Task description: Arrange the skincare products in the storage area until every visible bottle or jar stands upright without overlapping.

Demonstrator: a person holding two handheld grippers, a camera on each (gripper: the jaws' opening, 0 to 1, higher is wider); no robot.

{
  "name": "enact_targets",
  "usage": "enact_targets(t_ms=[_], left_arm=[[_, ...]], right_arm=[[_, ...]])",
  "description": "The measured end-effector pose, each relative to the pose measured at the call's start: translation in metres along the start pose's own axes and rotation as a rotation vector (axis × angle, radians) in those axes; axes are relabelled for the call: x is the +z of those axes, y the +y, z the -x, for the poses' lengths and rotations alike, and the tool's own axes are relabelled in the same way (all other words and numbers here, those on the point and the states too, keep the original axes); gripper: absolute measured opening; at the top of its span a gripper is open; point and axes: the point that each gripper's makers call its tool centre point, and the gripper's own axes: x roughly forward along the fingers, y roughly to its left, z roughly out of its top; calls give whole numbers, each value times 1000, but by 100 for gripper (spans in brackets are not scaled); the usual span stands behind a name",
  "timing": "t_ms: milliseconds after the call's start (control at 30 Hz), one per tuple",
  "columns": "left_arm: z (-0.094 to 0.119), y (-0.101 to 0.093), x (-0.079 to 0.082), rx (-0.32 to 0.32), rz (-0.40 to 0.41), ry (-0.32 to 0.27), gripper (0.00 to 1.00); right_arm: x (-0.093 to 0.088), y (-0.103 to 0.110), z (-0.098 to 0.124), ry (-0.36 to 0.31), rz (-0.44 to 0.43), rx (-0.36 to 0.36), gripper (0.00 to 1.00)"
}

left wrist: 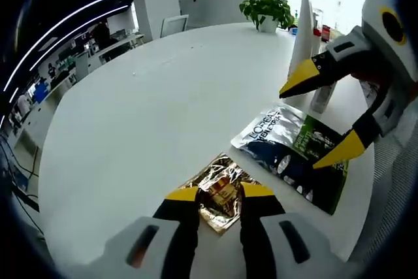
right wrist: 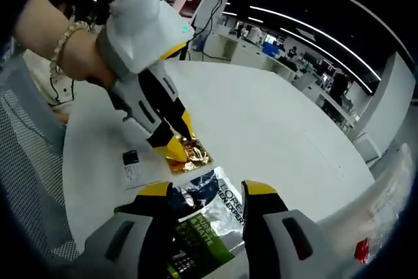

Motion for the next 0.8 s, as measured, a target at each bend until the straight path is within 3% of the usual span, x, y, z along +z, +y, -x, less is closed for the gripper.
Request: enact_targets(t_ms=[433, 600, 800], left_arm=[[19, -2, 2, 19, 30, -5, 40], [33, -6, 1, 34, 51, -4, 46], [46, -12, -4, 33, 66, -15, 54]], right_arm=[[7, 0, 40, -47, -31, -58, 60], [9, -10, 64, -66, -28, -133, 71], [7, -31, 98, -92, -101, -243, 80]])
